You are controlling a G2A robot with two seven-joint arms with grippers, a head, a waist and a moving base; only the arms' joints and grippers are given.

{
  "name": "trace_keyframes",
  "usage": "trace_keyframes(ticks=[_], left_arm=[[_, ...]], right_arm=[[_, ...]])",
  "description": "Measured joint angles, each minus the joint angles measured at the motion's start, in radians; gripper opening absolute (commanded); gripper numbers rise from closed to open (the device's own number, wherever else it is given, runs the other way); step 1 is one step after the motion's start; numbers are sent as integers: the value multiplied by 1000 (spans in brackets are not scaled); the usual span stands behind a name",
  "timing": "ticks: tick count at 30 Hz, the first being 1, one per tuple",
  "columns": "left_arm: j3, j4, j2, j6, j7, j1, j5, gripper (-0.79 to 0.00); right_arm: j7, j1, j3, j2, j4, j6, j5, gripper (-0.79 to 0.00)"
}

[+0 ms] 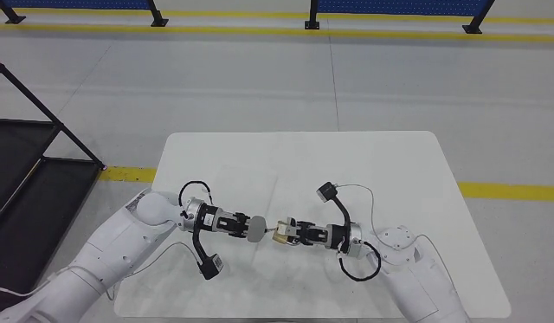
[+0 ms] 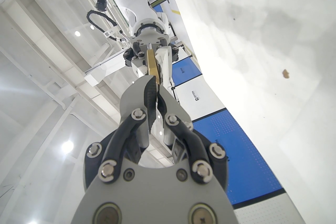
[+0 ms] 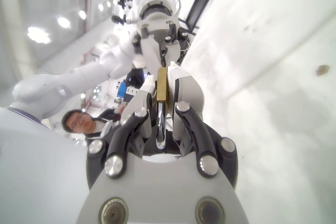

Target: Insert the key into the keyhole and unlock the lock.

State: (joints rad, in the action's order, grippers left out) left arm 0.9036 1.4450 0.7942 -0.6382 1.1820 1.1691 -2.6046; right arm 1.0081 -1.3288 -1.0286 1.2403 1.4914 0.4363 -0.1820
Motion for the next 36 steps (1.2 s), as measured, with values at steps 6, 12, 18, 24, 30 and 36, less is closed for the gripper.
trace_keyframes(ticks=[6, 12, 18, 24, 30, 36], left_arm=[[-11, -3, -4, -2, -2, -7, 2, -785], [-17, -6, -8, -5, -5, -14, 8, -785], [-9, -8, -16, -5, -5, -20, 21, -785], [10, -2, -30, -5, -5, -19, 47, -785], [21, 4, -43, 14, 14, -25, 78, -785], [17, 11, -50, 43, 42, -54, 102, -785]], right_arm=[[4, 3, 7, -5, 3, 0, 5, -785], [7, 7, 14, -9, 5, 1, 5, -785], [38, 23, 7, -17, 11, -19, -5, -785], [96, 63, -10, -27, 31, -77, -6, -785], [185, 139, 8, -28, 16, -156, -30, -785], [297, 274, 59, -17, -42, -259, -62, -785]])
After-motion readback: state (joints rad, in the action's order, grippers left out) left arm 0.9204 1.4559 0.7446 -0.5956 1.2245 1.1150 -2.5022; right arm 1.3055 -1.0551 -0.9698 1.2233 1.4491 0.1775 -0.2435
